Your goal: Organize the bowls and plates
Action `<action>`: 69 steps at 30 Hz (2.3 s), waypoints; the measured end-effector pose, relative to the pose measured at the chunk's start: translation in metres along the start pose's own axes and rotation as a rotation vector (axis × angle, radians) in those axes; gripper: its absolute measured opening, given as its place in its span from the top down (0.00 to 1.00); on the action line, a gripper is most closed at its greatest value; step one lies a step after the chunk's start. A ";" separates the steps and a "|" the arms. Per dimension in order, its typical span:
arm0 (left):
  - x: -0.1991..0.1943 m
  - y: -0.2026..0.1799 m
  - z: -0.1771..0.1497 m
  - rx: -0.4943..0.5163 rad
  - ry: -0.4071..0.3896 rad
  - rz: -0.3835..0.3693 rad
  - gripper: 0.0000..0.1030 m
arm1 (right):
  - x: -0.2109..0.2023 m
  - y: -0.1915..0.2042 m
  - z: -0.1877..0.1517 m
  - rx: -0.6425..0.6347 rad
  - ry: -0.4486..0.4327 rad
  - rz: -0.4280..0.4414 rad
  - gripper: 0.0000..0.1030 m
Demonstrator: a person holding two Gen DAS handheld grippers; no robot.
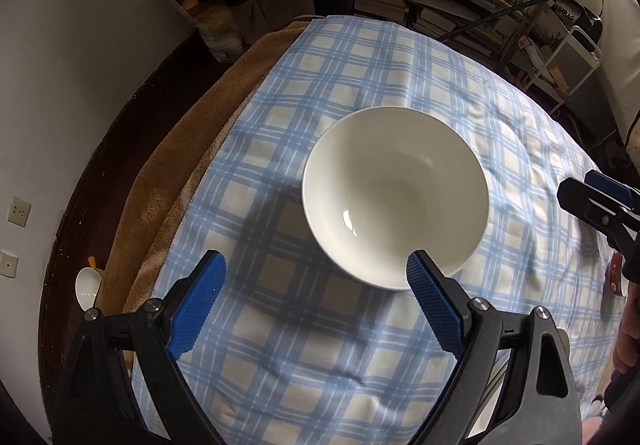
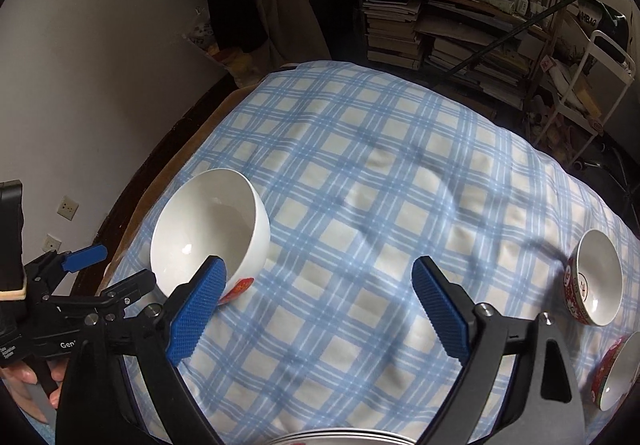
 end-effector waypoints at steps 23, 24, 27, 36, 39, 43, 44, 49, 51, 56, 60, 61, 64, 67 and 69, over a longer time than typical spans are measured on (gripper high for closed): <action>0.065 0.007 0.006 -0.085 0.040 -0.114 0.74 | 0.091 0.039 0.004 -0.044 0.182 -0.048 0.73; 0.066 0.006 0.007 -0.093 0.036 -0.133 0.77 | 0.091 0.041 0.003 -0.046 0.185 -0.040 0.76; 0.065 0.003 0.008 -0.101 0.024 -0.157 0.84 | 0.091 0.046 -0.001 -0.054 0.204 -0.031 0.89; 0.044 -0.006 0.008 -0.091 0.002 -0.148 0.85 | 0.072 0.035 -0.020 0.036 0.207 -0.002 0.91; 0.041 -0.015 0.004 -0.083 0.012 -0.166 0.85 | 0.061 0.026 -0.027 0.054 0.198 -0.004 0.91; 0.038 -0.029 -0.004 -0.056 0.028 -0.173 0.85 | 0.051 0.013 -0.034 0.076 0.199 -0.003 0.91; 0.036 -0.032 -0.006 -0.051 0.032 -0.172 0.85 | 0.049 0.011 -0.036 0.078 0.201 -0.003 0.91; 0.029 -0.047 -0.014 -0.026 0.036 -0.177 0.85 | 0.039 -0.001 -0.047 0.076 0.190 -0.014 0.91; 0.026 -0.053 -0.014 -0.014 0.033 -0.182 0.85 | 0.035 -0.007 -0.049 0.088 0.186 -0.009 0.91; 0.025 -0.069 -0.016 0.016 0.042 -0.209 0.85 | 0.029 -0.023 -0.051 0.117 0.178 -0.013 0.91; 0.029 -0.075 -0.021 0.031 0.061 -0.202 0.85 | 0.030 -0.031 -0.057 0.131 0.198 -0.002 0.91; 0.029 -0.076 -0.023 0.031 0.067 -0.205 0.85 | 0.030 -0.031 -0.059 0.124 0.201 -0.005 0.91; 0.028 -0.076 -0.029 0.025 0.086 -0.209 0.85 | 0.029 -0.032 -0.066 0.117 0.206 0.000 0.91; 0.028 -0.077 -0.042 0.033 0.116 -0.190 0.85 | 0.025 -0.029 -0.072 0.127 0.216 0.024 0.91; 0.031 -0.075 -0.050 0.019 0.138 -0.191 0.85 | 0.021 -0.026 -0.076 0.125 0.221 0.039 0.90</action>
Point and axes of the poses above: each gripper's, at about its wrist camera, not at the fingertips, and x roughly the way its jaws point, y to its left, z to its top, the point moved 6 cm from there along x, roughly the way its jaws point, and after that the axes turned 12 degrees about x, right-handed, at the moved point
